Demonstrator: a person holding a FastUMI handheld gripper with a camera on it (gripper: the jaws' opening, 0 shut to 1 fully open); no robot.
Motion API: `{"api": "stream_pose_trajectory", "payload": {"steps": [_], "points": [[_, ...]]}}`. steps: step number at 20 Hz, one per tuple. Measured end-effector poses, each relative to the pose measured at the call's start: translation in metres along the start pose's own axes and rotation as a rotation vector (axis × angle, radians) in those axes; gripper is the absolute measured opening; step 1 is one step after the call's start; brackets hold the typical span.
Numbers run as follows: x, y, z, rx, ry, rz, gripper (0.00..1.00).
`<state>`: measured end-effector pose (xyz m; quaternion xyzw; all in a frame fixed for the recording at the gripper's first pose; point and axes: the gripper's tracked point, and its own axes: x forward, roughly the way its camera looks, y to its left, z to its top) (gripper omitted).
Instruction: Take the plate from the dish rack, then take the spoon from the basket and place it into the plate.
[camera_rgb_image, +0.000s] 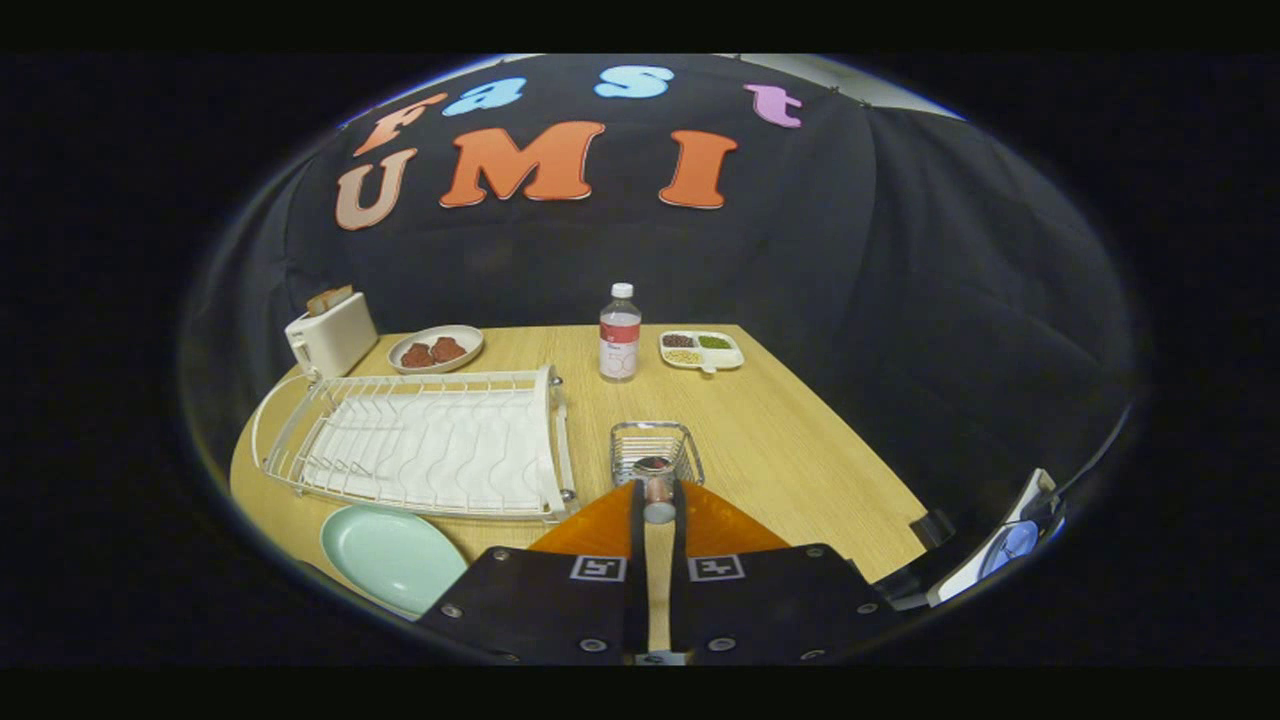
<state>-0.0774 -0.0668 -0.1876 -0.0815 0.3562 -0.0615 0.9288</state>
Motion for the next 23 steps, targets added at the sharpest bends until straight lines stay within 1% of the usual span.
{"api": "stream_pose_trajectory", "payload": {"steps": [6,10,12,15,20,23], "points": [[-0.047,0.015,0.015,-0.002,-0.058,0.0,0.08],[-0.071,0.038,0.02,0.012,-0.078,0.031,0.08],[-0.083,0.057,0.024,0.024,-0.088,0.072,0.08],[-0.097,0.087,0.027,0.033,-0.087,0.162,0.08],[-0.119,0.139,0.028,-0.031,-0.09,0.289,0.08],[-0.126,0.166,0.017,-0.099,-0.075,0.351,0.08]]}}
